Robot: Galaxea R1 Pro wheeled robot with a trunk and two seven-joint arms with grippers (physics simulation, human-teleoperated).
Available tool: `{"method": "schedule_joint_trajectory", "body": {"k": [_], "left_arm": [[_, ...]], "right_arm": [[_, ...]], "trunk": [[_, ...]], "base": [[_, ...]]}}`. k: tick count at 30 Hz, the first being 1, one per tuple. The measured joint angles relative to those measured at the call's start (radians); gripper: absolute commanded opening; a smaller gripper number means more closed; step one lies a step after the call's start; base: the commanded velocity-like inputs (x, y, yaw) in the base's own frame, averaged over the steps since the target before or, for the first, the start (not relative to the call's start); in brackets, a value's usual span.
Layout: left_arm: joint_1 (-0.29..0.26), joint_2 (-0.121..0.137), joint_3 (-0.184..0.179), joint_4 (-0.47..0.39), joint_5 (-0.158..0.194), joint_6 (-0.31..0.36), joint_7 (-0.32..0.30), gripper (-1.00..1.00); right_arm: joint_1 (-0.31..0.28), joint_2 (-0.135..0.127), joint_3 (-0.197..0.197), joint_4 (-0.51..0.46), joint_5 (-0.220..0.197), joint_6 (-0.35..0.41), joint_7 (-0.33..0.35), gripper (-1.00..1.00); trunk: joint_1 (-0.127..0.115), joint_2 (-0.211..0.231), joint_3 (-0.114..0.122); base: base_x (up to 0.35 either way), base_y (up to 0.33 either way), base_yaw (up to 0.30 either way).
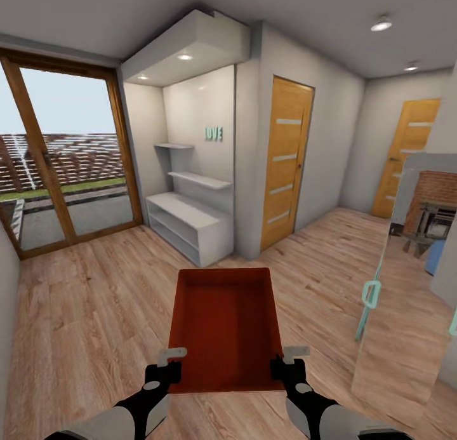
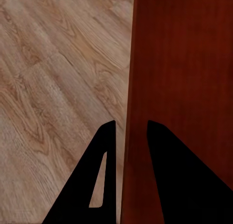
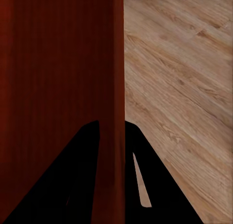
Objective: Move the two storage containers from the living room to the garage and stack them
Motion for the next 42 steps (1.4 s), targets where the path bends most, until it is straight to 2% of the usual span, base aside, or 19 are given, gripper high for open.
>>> {"method": "schedule_joint_trajectory", "body": {"k": [12,36,42], "left_arm": [[-0.001,0.000,-0.001,0.000,0.000,0.001,-0.001,-1.00],[0.000,0.001,0.000,0.000,0.000,-0.002,-0.002,-1.00],[0.000,0.001,0.000,0.000,0.000,0.000,-0.002,-1.00]], "right_arm": [[0.000,0.000,0.000,0.000,-0.002,0.000,0.000,-1.00],[0.000,0.001,0.001,0.000,-0.001,-0.002,-0.001,-1.00],[0.000,0.001,-0.001,0.000,0.001,-0.001,-0.001,-1.00]], "trunk": [[0.000,0.000,0.000],[0.000,0.000,0.000],[0.000,0.000,0.000]], "base": [[0.321,0.000,-0.215],[0.321,0.000,-0.009],[0.321,0.000,-0.179]]}}
